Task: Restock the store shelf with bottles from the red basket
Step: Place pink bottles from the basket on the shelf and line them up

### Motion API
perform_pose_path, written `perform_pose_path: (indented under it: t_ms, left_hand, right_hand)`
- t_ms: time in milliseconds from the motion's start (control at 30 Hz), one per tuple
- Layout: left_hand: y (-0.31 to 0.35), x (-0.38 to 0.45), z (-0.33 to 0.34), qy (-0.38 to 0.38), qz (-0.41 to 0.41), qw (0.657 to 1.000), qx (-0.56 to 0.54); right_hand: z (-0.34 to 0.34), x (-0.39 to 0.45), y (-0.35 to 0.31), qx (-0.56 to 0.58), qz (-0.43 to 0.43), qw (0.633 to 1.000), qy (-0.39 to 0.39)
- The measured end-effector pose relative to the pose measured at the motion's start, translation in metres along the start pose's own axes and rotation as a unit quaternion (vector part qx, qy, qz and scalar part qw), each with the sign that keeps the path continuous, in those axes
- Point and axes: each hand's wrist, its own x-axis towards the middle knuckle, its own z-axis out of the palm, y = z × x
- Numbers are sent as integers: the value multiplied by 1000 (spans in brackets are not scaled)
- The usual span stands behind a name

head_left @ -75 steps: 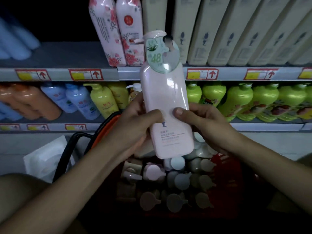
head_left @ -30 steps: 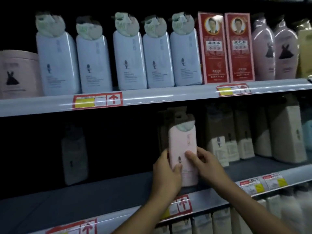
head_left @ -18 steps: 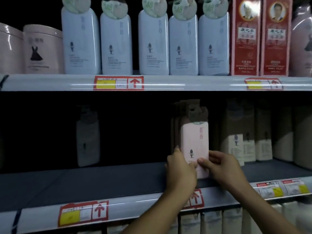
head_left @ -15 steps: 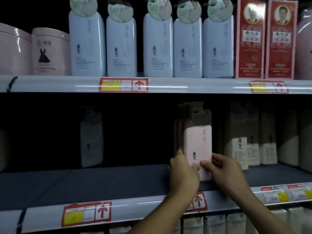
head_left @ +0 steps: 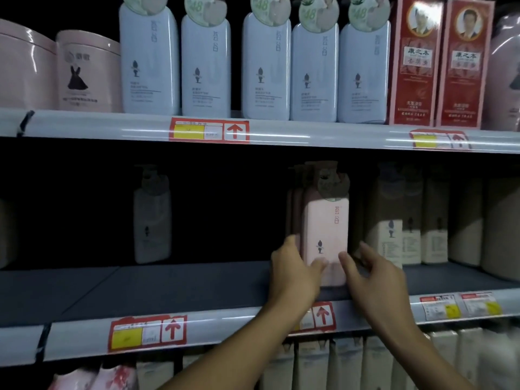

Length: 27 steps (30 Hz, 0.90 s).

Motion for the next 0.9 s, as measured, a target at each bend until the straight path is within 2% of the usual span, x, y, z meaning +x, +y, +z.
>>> perform_pose_path:
  t_ms: [100, 167, 267, 300, 400, 467, 500, 533, 600, 633, 667, 700, 800, 833, 900]
  left_hand:
    - [8, -10, -28, 24, 30, 999, -7]
    - [8, -26, -54, 16, 34, 999, -40]
    - [-26, -82, -105, -6, 35, 992, -119]
    - [-50, -111, -124, -6, 44, 992, -115]
    - [-133, -216, -176, -26, 41, 999, -2]
    - [-184, -285, -198, -87, -20, 993, 79]
    - [-206, -316, -206, -130, -55, 984, 110]
    - [-226, -344, -214, -175, -89, 973, 124]
    - [-250, -378, -220, -264, -123, 948, 130]
    - [-259, -388, -221, -317, -120, 929, 147]
    - [-265, -394, -217, -359, -99, 913, 164]
    - [-269, -398, -214, -379, -77, 904, 183]
    - [-282, -405, -206, -407, -60, 878, 244]
    - [-289, -405, -206, -433, -64, 856, 277]
    - [-302, -406, -211, -482, -100, 815, 304]
  right_hand:
    - [-13, -25, -25, 29, -12, 999, 44]
    - [-16, -54, -42, 77, -17, 996, 33]
    - [-9, -120, -50, 162, -21, 986, -34]
    - [-4, -148, -45, 167, -23, 984, -64]
    - [16, -236, -19, 84, -39, 964, -251]
    - [31, -292, 6, -12, -47, 906, -421]
    - [38, -317, 19, -65, -61, 856, -509]
    - [43, -342, 29, -131, -99, 792, -588]
    - [46, -369, 42, -252, -222, 678, -654]
    - [51, -379, 43, -274, -260, 656, -653]
    - [57, -384, 42, -274, -268, 664, -642]
    - [64, -388, 40, -255, -262, 688, -627]
    - [83, -398, 41, -182, -260, 724, -613]
    - [86, -400, 45, -151, -249, 717, -633]
    - [82, -408, 54, -113, -221, 667, -703]
